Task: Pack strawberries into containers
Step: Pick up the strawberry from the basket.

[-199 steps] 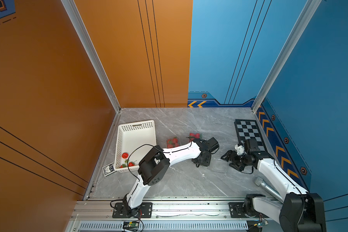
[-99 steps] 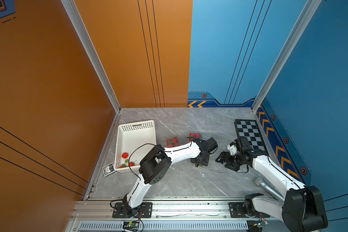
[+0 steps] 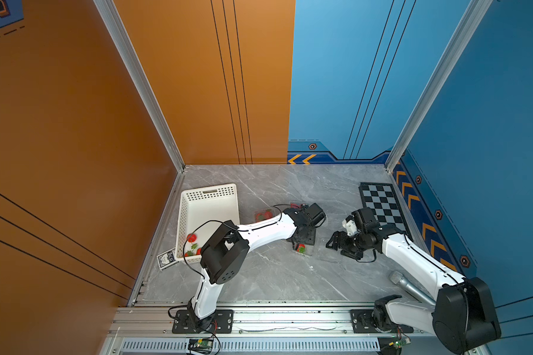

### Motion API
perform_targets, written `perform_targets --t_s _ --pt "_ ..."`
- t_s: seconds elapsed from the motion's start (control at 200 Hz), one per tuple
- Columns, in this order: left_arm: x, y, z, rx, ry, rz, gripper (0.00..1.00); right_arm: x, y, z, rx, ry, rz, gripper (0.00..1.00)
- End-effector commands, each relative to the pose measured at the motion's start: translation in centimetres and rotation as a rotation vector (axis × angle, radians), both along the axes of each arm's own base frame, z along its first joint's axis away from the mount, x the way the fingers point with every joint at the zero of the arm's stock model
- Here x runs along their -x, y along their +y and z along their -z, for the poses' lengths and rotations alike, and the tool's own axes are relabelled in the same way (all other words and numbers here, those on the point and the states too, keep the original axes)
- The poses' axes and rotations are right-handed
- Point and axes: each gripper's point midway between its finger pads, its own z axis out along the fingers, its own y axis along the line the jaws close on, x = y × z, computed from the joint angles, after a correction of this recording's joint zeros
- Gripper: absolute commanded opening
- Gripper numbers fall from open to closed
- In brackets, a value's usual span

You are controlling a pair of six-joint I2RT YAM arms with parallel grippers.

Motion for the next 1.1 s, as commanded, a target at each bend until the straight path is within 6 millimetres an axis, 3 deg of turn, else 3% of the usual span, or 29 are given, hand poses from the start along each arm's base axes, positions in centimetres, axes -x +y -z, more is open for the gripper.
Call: perform_targets --t_s 0.0,0.19,0.295,0.385,0.475,0.631,0.756,0.881,1.096 --pt "-0.6 0.1 -1.2 0.011 -0.039 -0.012 0.67 -0.2 0.3 -0.2 0.035 0.008 -0.021 0.76" --pt "-1.2 1.2 -3.2 0.016 -0.097 -0.032 0.67 -0.6 1.1 -0.8 0.038 -0.007 -0.039 0.76" --pt "-2.0 3.5 -5.6 0.03 -0.143 -0.071 0.67 -0.7 1.4 -1.2 0.049 -0.017 -0.049 0.76" --pt "-2.5 7.8 -7.4 0.017 -0.156 -0.145 0.67 -0.8 1.6 -1.1 0.065 -0.014 -0.059 0.76" --pt "-2.8 13.6 -8.6 -0.043 -0.146 -0.235 0.67 -1.2 1.7 -1.2 0.099 -0.024 -0.063 0.76" --pt "-1.8 24.5 -8.8 -0.133 -0.08 -0.415 0.67 -2.1 2.2 -2.6 0.171 -0.071 -0.077 0.76" --pt "-0.4 32.1 -8.1 -0.143 -0.045 -0.586 0.68 -3.1 4.1 -4.0 0.178 -0.116 -0.125 0.76" --pt "0.9 36.9 -6.5 -0.163 0.011 -0.703 0.68 -3.9 6.4 -4.3 0.186 -0.124 -0.192 0.76" --pt "1.5 40.5 -2.6 -0.109 0.053 -0.837 0.67 -4.4 11.8 -5.1 0.136 -0.143 -0.339 0.76"
